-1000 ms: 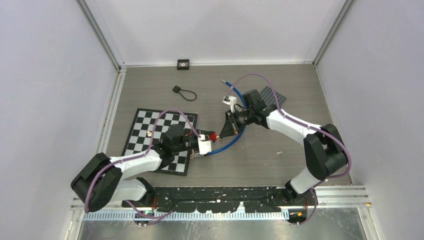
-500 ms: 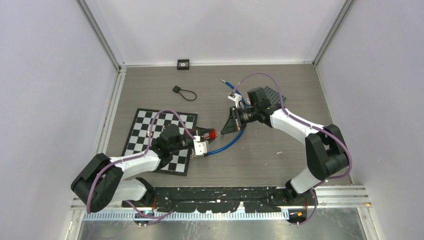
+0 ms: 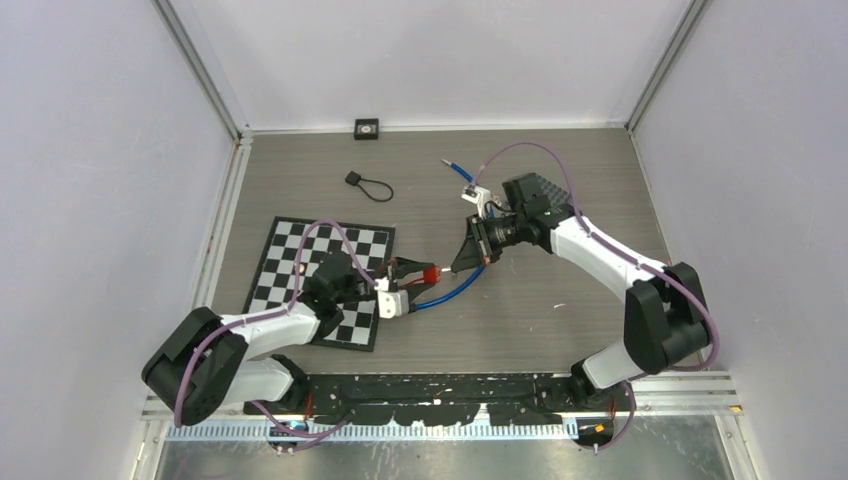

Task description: Unlock with the key

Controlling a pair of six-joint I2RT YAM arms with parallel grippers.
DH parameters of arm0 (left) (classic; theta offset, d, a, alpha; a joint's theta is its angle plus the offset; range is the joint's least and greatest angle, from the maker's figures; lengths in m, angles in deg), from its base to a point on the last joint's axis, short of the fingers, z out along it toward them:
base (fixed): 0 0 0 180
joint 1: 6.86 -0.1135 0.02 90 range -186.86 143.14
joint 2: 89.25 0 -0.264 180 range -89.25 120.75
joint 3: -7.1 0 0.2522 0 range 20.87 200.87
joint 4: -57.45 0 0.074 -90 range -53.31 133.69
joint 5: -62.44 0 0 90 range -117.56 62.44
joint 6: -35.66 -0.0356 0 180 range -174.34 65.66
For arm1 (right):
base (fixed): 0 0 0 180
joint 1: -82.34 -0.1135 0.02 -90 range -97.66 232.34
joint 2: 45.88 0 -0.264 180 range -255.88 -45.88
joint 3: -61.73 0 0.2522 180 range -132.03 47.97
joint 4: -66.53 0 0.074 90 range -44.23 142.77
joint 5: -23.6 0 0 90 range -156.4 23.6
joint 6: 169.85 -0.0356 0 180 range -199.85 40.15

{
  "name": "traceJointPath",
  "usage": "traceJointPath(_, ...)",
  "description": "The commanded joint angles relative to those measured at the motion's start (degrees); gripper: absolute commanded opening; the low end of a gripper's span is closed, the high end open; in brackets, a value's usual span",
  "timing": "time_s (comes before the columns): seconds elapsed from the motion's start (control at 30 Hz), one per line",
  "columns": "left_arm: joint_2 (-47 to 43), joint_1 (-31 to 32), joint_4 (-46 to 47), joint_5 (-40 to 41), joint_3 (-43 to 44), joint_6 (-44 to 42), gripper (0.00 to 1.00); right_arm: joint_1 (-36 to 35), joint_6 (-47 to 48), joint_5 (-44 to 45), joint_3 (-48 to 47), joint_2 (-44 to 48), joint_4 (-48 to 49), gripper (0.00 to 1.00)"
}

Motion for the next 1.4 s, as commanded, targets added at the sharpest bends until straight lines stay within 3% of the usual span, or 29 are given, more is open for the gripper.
traceJointPath(0.0, -0.3, 0.2, 10.4, -5.6, 0.3, 1.9, 0.0, 0.4, 4.6, 3.7, -2.9, 5.1, -5.6, 0.0)
traceJointPath(0.6, 3.7, 0.1, 15.5, -4.6, 1.1, 3.7, 0.0, 0.3, 3.7, 3.6, -7.3, 9.3, -12.6, 0.01)
traceJointPath(1.37, 4.6, 0.2, 16.1, 0.7, 2.1, 4.5, 0.0, -2.4, -2.2, 3.7, -6.1, 4.6, -6.1, 0.0)
